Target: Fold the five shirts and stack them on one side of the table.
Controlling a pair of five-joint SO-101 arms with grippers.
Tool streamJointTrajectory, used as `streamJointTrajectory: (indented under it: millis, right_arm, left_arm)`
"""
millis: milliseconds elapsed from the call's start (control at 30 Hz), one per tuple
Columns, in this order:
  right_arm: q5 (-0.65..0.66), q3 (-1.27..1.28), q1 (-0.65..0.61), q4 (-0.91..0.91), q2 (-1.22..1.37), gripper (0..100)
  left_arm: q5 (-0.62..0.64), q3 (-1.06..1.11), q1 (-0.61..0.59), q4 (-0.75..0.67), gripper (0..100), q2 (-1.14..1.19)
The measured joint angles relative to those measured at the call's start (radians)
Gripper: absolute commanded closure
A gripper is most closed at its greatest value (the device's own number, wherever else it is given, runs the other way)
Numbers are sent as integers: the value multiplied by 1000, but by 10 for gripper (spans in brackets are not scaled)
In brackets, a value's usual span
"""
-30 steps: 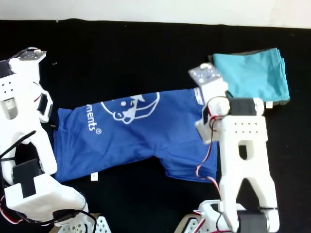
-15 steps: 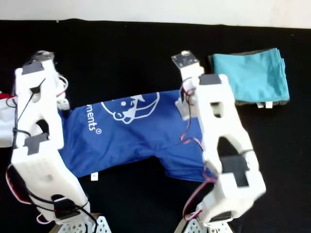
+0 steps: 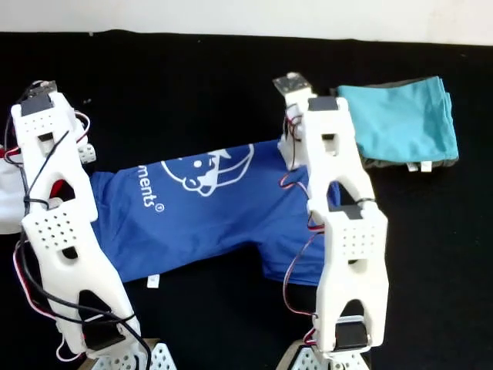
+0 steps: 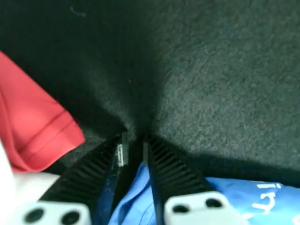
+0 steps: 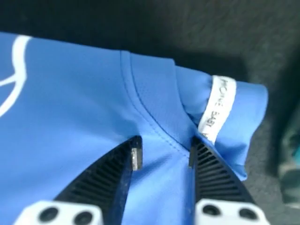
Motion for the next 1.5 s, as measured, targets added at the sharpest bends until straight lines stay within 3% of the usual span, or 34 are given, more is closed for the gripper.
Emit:
streamJointTrajectory:
  millis: [300, 633, 800, 1000, 1500]
  right_arm:
    - [-2, -273, 6, 210, 2, 825]
    - [-2, -298, 6, 256, 3, 824]
    - [-2, -299, -6, 256, 32, 824]
    - [-2, -299, -46, 249, 140, 824]
    - [-6, -390, -44, 14, 264, 824]
  left_arm:
    - [92, -299, 3, 284, 992, 6]
    - [97, -8, 92, 292, 992, -69]
    - [97, 25, 121, 221, 992, -69]
    - [100, 25, 64, 78, 992, 2]
    - [103, -84, 25, -72, 992, 52]
